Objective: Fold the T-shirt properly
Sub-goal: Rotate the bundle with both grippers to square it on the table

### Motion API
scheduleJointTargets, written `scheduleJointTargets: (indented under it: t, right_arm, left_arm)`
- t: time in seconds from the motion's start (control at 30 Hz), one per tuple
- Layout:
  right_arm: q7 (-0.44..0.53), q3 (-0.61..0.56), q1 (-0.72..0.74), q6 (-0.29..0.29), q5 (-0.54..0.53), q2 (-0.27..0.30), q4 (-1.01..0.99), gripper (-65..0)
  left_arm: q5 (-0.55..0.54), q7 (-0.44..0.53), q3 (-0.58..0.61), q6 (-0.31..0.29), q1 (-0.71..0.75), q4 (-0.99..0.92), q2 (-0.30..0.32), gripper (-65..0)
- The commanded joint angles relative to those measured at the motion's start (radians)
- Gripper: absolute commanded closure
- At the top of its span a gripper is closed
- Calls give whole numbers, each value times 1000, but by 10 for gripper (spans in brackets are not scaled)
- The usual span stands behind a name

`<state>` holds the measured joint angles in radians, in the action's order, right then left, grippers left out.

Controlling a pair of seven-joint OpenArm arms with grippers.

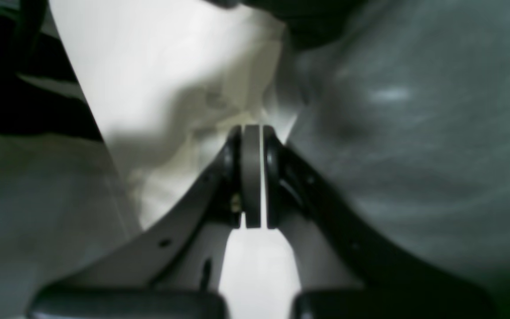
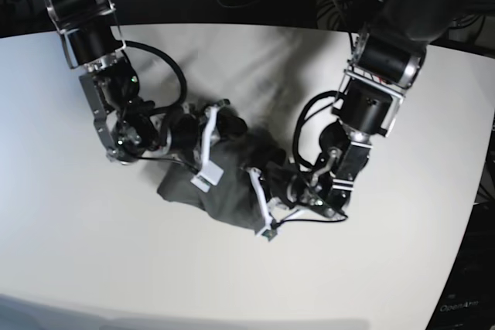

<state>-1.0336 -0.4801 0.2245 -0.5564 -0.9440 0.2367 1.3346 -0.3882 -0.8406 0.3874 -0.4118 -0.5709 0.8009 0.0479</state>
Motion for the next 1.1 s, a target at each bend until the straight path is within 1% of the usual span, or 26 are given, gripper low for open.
scheduleJointTargets:
  t: [0.0, 0.07, 0.17, 0.23, 0.43, 0.57, 0.73, 0.77, 0.8, 0.87, 1.0, 1.07]
  right_arm:
    - [12, 5, 29, 6, -27, 6, 42, -4]
    - [-12, 13, 31, 16, -27, 14, 69, -4]
    - [-57, 70, 22, 81, -28, 16, 95, -4]
    - [-86, 80, 20, 98, -28, 19, 122, -4]
    - [-175, 119, 65, 98, -28, 85, 173, -4]
    - [-192, 117, 108, 95, -28, 132, 173, -4]
    - [-190, 113, 166, 91, -27, 181, 170, -4]
    - [-187, 111, 180, 74, -25, 194, 170, -4]
    - [-187, 111, 201, 46, -25, 200, 168, -4]
    - [-187, 111, 240, 14, -25, 206, 168, -4]
    - [-185, 111, 304, 11, -19, 217, 167, -4]
    - [-184, 99, 322, 9, 12, 217, 167, -4]
  left_arm:
    - [-1, -24, 0, -5, -19, 8, -4, -17]
    - [1, -24, 0, -5, -19, 8, -4, -17]
    - [4, -22, 2, -5, -19, 8, 5, -17]
    - [1, -22, 0, -5, -19, 8, 7, -17]
    - [5, -24, 0, -5, -19, 8, 10, -17]
    - [-2, -30, 0, -5, -18, 8, 20, -17]
    - [-4, -32, -1, -5, -19, 8, 23, -17]
    - [-4, -32, -1, -5, -18, 8, 23, -17]
    - [-4, -32, -1, -5, -18, 8, 23, -17]
    - [-4, -33, -1, -5, -16, 8, 23, -17]
    - [-4, -33, 5, -5, -14, 8, 23, -17]
    - [-4, -33, 8, -6, -14, 8, 23, -17]
